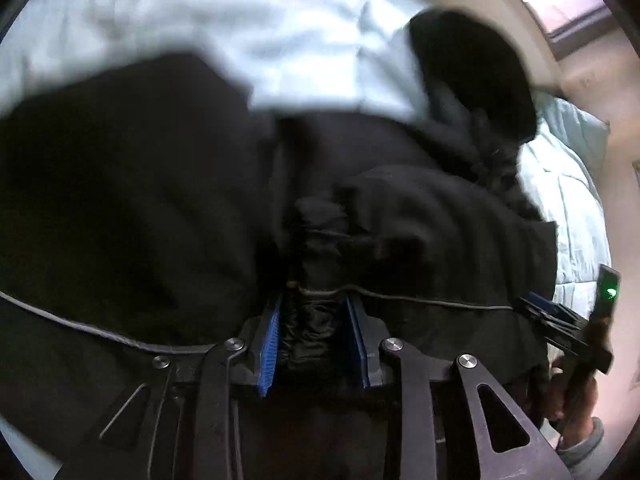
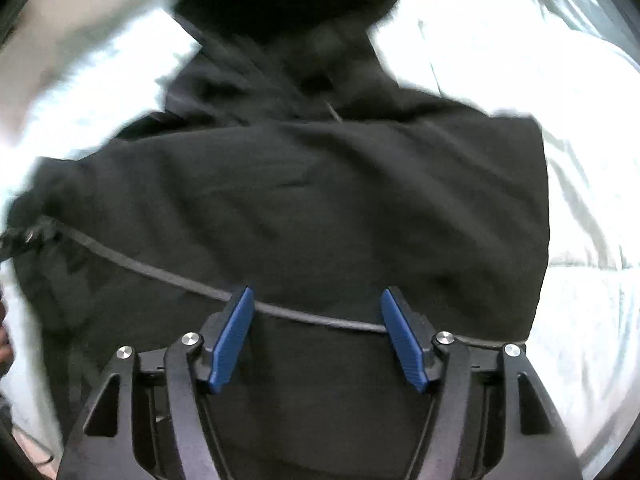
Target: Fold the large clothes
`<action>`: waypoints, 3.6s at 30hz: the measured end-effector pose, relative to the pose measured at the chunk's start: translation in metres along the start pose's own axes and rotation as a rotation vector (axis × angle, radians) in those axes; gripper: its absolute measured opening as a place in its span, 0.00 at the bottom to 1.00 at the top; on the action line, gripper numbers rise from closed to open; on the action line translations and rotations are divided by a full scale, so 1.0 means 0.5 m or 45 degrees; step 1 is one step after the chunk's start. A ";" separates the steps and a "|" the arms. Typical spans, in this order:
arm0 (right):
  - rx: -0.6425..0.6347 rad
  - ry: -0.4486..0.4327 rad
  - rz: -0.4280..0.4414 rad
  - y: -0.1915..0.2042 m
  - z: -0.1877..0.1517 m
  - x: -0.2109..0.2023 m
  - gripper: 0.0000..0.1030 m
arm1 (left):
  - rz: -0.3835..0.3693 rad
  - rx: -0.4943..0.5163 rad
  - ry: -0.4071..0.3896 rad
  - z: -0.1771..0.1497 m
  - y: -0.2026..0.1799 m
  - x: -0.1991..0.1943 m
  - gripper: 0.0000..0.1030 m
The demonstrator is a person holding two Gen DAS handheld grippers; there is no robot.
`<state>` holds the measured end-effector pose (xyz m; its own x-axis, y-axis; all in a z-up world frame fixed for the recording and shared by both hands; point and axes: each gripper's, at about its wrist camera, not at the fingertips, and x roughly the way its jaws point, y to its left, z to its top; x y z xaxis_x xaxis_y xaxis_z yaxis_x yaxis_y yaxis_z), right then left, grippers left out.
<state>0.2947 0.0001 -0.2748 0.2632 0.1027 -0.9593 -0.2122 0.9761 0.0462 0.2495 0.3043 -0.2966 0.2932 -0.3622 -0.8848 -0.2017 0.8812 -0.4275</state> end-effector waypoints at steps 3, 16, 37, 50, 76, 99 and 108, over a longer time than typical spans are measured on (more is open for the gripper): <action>0.004 0.026 -0.041 0.005 0.015 0.028 0.71 | 0.013 -0.003 -0.022 0.000 -0.008 -0.010 0.33; -0.087 -0.068 0.090 0.021 -0.070 -0.102 0.72 | 0.041 0.303 -0.113 -0.061 -0.198 -0.071 0.65; -0.156 0.057 0.075 0.112 -0.056 -0.083 0.72 | 0.135 -0.306 -0.448 -0.089 0.160 -0.320 0.65; -0.241 0.136 0.164 0.257 -0.034 -0.075 0.72 | 0.145 -0.886 -0.642 -0.063 0.668 -0.411 0.66; -0.307 -0.022 0.045 0.297 0.015 -0.196 0.72 | 0.380 -0.564 -0.821 -0.054 0.492 -0.500 0.10; 0.044 -0.261 -0.089 -0.027 -0.024 -0.397 0.72 | 0.210 0.352 -0.689 -0.026 -0.263 -0.437 0.04; 0.160 -0.269 -0.123 -0.156 -0.064 -0.412 0.72 | 0.225 0.435 -0.519 -0.038 -0.393 -0.331 0.07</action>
<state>0.2268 -0.1035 -0.0896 0.4697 0.0329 -0.8822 -0.0616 0.9981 0.0045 0.2231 0.1854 -0.0695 0.6337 -0.1128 -0.7653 0.0137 0.9908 -0.1346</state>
